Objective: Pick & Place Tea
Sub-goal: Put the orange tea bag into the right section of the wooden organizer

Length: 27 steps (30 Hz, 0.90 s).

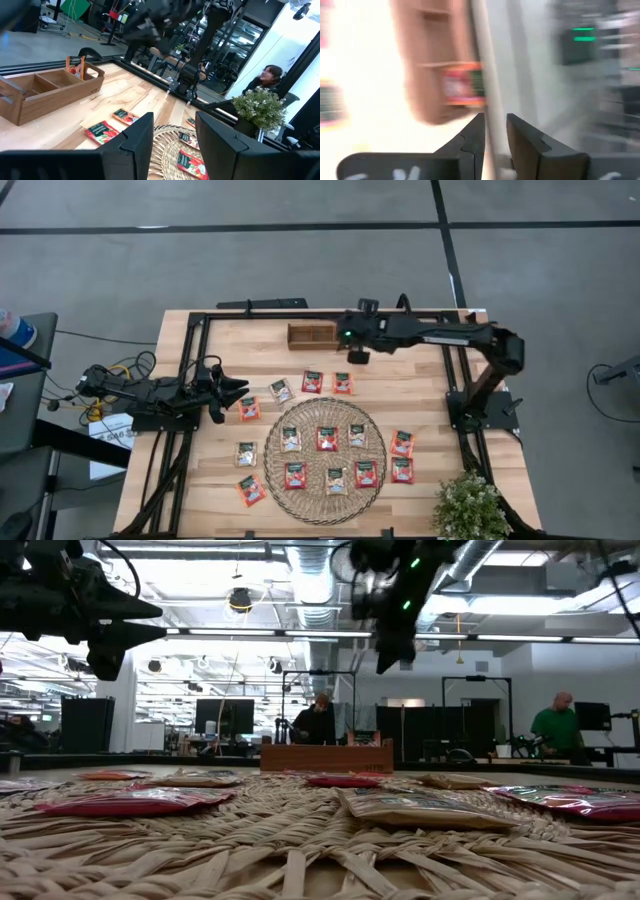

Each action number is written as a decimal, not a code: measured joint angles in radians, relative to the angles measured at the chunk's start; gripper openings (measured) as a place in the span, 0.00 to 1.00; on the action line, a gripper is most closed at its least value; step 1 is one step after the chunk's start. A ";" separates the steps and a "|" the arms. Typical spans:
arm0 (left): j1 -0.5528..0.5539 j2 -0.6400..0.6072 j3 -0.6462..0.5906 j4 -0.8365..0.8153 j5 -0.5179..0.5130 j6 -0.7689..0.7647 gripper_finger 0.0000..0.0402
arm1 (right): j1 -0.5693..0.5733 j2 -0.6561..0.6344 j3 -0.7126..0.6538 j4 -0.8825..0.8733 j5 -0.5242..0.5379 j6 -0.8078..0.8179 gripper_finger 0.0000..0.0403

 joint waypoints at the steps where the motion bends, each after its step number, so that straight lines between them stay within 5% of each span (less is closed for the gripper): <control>1: 0.000 0.000 0.000 0.000 0.000 0.000 0.34 | -0.005 -0.017 0.000 -0.029 -0.094 0.033 0.18; 7: 0.000 0.000 0.000 0.000 0.000 0.000 0.34 | -0.002 -0.032 0.000 -0.090 -0.414 0.045 0.18; 19: 0.000 0.000 0.000 0.000 0.000 -0.001 0.34 | 0.030 0.126 -0.002 -0.089 -0.464 -0.059 0.20; 27: 0.000 0.000 0.000 0.000 0.000 -0.001 0.34 | 0.018 0.146 0.000 -0.058 -0.548 -0.062 0.36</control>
